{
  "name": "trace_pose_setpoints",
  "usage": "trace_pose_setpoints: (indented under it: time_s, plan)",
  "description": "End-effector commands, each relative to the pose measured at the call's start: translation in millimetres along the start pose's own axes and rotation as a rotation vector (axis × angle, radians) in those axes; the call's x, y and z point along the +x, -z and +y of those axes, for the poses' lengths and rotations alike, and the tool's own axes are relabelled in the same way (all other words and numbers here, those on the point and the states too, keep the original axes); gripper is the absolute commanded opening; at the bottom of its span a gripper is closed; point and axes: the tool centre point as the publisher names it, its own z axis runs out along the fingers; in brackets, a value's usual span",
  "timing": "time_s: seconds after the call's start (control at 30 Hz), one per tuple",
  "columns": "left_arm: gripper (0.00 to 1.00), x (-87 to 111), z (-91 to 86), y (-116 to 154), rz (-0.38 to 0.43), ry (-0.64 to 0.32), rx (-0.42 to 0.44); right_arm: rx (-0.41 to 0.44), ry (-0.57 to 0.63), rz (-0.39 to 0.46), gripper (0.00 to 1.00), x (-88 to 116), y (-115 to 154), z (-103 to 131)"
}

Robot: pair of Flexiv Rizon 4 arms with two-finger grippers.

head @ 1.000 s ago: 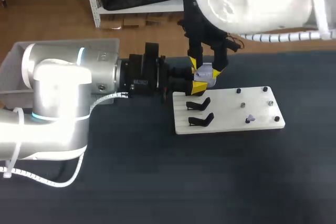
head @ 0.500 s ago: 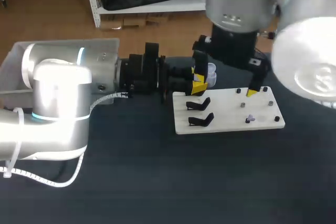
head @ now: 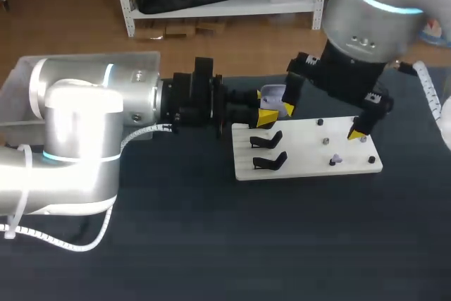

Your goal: Pick up each earbud case from the left stands, insert the matching earbuds, close the lid, and place the case in the box.

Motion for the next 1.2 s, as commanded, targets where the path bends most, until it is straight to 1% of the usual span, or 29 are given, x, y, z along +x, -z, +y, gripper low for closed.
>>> trace_pose_setpoints:
  time_s: [0.03,0.17,0.2,0.23,0.27,0.3,0.33,0.37,0.4,0.43,0.47,0.5,0.57,0.6,0.7,0.77,0.8,0.93,1.0,1.03,1.07,1.1,1.2]
  plan:
    - [0.00,1.8,-1.4,0.3,-0.009,-0.005,-0.006,-0.022,-0.003,-0.007,1.00,1.4,-1.0,-3.7]
    - [0.00,1.8,-1.4,0.3,-0.009,-0.005,-0.006,-0.022,-0.003,-0.007,1.00,1.4,-1.0,-3.7]
    - [0.00,1.8,-1.4,0.3,-0.009,-0.005,-0.006,-0.030,0.010,-0.027,1.00,0.5,-5.4,-6.8]
    - [0.00,1.8,-1.4,0.3,-0.009,-0.005,-0.006,-0.056,0.071,-0.030,1.00,2.1,-10.0,-9.5]
    - [0.00,1.8,-1.4,0.3,-0.009,-0.005,-0.006,-0.083,0.053,-0.054,1.00,1.1,-13.7,-12.7]
    - [0.00,1.8,-1.4,0.3,-0.009,-0.005,-0.006,-0.091,0.093,-0.069,1.00,-0.3,-18.8,-15.1]
    - [0.00,1.8,-1.4,0.3,-0.009,-0.005,-0.006,-0.095,0.090,-0.104,1.00,-0.7,-22.3,-18.3]
    - [0.00,1.8,-1.4,0.3,-0.009,-0.005,-0.006,-0.101,0.137,-0.141,1.00,-1.7,-25.3,-20.7]
    - [0.00,1.8,-1.4,0.3,-0.009,-0.005,-0.006,-0.109,0.152,-0.161,1.00,-1.5,-27.8,-22.9]
    - [0.00,1.8,-1.4,0.3,-0.009,-0.005,-0.006,-0.116,0.129,-0.165,1.00,-2.8,-31.0,-26.7]
    - [0.00,1.8,-1.4,0.3,-0.009,-0.005,-0.006,-0.140,0.127,-0.157,1.00,-3.8,-33.9,-29.3]
    - [0.00,1.8,-1.4,0.3,-0.009,-0.005,-0.006,-0.132,0.132,-0.153,1.00,-4.0,-37.1,-32.0]
    - [0.00,1.8,-1.4,0.3,-0.009,-0.005,-0.006,-0.154,0.122,-0.157,1.00,-5.3,-42.6,-36.5]
    - [0.00,1.8,-1.4,0.3,-0.009,-0.005,-0.006,-0.136,0.126,-0.162,1.00,-5.5,-45.8,-39.1]
    - [0.00,1.8,-1.4,0.3,-0.009,-0.005,-0.006,-0.135,0.118,-0.146,1.00,-4.6,-55.7,-46.5]
    - [0.00,1.8,-1.4,0.3,-0.009,-0.005,-0.006,-0.124,0.129,-0.134,1.00,-2.9,-65.2,-51.0]
    - [0.00,1.8,-1.4,0.3,-0.009,-0.005,-0.006,-0.119,0.128,-0.142,1.00,-2.4,-69.9,-52.8]
    - [0.00,1.8,-1.4,0.3,-0.009,-0.005,-0.006,-0.100,0.144,-0.115,1.00,-1.4,-91.7,-58.0]
    - [0.00,1.8,-1.4,0.3,-0.009,-0.005,-0.006,-0.099,0.128,-0.113,1.00,-3.7,-101.2,-60.0]
    - [0.00,1.8,-1.4,0.3,-0.009,-0.005,-0.006,-0.083,0.127,-0.101,0.94,-5.1,-106.3,-60.9]
    - [0.00,1.8,-1.4,0.3,-0.009,-0.005,-0.006,-0.086,0.113,-0.107,0.96,-6.8,-110.2,-61.4]
    - [0.00,1.8,-1.4,0.3,-0.009,-0.005,-0.006,-0.085,0.101,-0.097,0.95,-9.4,-114.3,-62.2]
    - [0.00,1.8,-1.4,0.3,-0.009,-0.005,-0.006,-0.077,0.078,-0.080,0.89,-15.8,-125.0,-62.6]
